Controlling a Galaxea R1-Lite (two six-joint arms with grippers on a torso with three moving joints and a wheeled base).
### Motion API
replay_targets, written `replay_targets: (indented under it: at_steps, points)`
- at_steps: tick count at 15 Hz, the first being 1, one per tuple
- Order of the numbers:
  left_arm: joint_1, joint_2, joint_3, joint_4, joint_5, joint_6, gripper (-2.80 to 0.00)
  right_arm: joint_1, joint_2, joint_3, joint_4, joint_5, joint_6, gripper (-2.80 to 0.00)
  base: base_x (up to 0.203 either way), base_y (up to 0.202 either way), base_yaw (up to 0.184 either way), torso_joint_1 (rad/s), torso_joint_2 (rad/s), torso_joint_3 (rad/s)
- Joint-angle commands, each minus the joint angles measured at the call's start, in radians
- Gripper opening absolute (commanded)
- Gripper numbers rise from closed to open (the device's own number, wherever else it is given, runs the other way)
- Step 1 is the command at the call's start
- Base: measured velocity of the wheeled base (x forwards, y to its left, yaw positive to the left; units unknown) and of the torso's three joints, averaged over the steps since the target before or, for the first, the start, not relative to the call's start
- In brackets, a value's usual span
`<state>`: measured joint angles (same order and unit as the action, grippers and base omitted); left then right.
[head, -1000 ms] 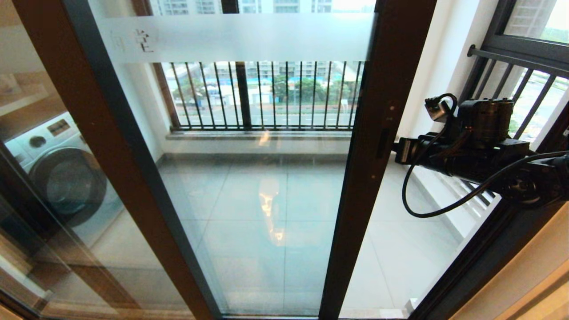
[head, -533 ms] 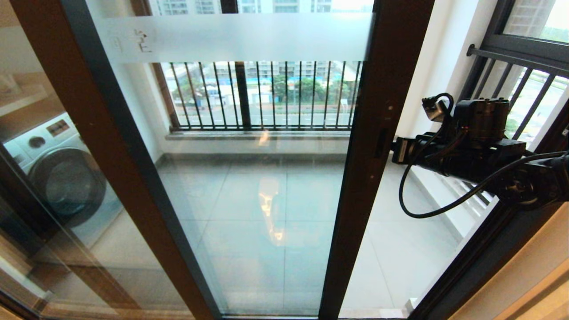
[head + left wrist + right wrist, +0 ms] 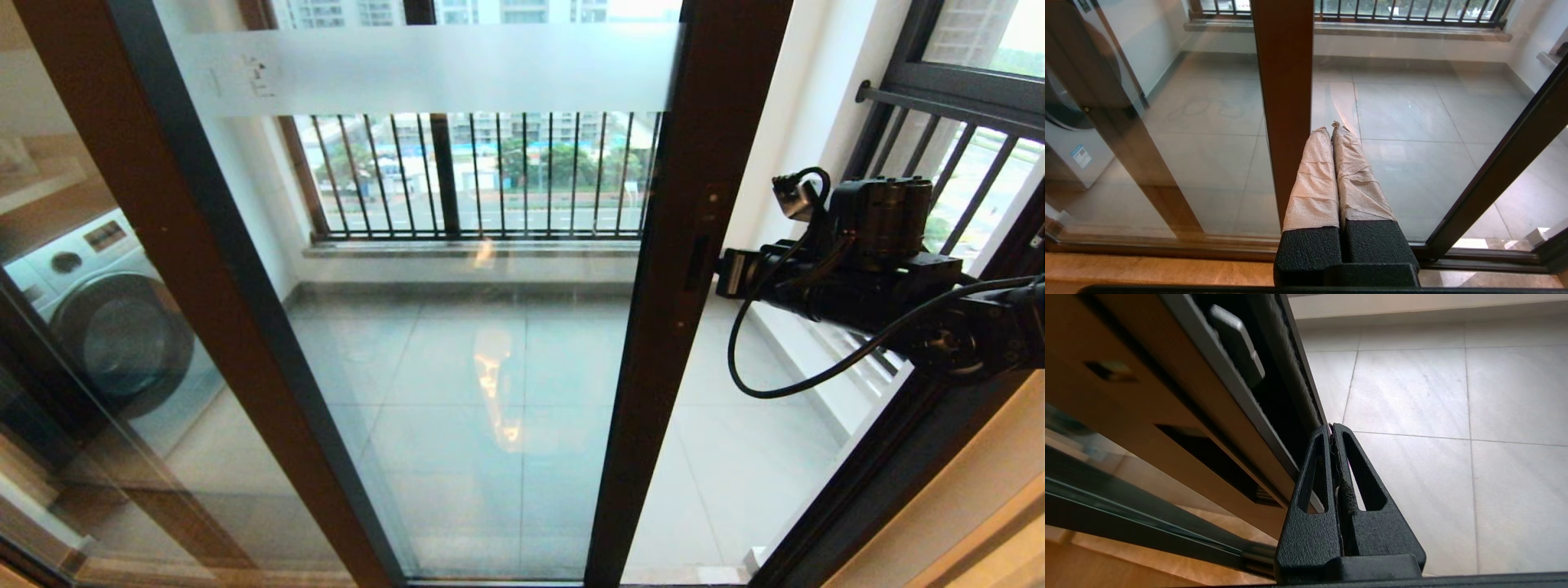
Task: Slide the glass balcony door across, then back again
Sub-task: Open the slid door
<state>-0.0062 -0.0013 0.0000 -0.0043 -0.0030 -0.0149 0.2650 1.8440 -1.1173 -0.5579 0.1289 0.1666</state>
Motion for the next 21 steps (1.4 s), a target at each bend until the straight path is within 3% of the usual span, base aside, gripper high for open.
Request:
replay_targets:
  at_steps: [1,21]
  points:
    - [0.000,0.001,0.000,0.000,0.000,0.000,-2.80,0.010,0.003,-0.008,-0.005,0.004,0.003,-2.80,0.000,0.000,0.000,0.000,0.00,0.000]
    - [0.000,0.001,0.000,0.000,0.000,0.000,-2.80,0.144,0.038,-0.055,-0.004,-0.094,0.010,-2.80,0.000,0.000,0.000,0.000,0.00,0.000]
